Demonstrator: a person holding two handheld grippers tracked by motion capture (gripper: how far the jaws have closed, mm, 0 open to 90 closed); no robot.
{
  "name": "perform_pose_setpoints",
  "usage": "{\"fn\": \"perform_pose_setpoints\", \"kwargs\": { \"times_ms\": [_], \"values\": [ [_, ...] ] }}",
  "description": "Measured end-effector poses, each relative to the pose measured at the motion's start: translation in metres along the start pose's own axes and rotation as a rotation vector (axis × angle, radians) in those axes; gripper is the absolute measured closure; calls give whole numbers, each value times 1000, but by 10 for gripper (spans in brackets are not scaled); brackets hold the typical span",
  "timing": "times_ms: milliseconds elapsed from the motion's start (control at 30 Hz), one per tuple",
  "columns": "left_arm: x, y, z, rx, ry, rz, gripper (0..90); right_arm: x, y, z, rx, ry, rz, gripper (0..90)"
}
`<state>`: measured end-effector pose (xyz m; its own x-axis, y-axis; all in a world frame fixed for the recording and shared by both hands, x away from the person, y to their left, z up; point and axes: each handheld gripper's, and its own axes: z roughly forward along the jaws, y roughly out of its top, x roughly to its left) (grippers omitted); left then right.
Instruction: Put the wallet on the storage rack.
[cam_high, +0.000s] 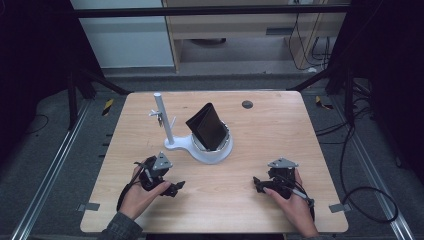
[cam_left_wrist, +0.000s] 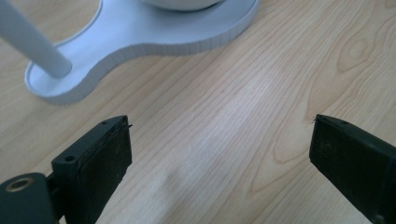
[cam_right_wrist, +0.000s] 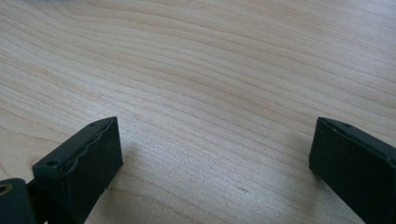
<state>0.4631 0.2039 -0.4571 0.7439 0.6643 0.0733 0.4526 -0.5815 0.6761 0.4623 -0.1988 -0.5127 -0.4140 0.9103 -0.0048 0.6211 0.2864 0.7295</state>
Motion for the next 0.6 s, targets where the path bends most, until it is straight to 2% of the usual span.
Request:
{"fn": "perform_pose_setpoints", "kwargs": {
  "times_ms": [500, 600],
  "values": [
    [34, -37, 7, 18, 74, -128, 57, 1, 0, 0, 0, -2, -3, 29],
    [38, -42, 9, 13, 75, -151, 57, 1, 0, 0, 0, -2, -3, 29]
  ]
}}
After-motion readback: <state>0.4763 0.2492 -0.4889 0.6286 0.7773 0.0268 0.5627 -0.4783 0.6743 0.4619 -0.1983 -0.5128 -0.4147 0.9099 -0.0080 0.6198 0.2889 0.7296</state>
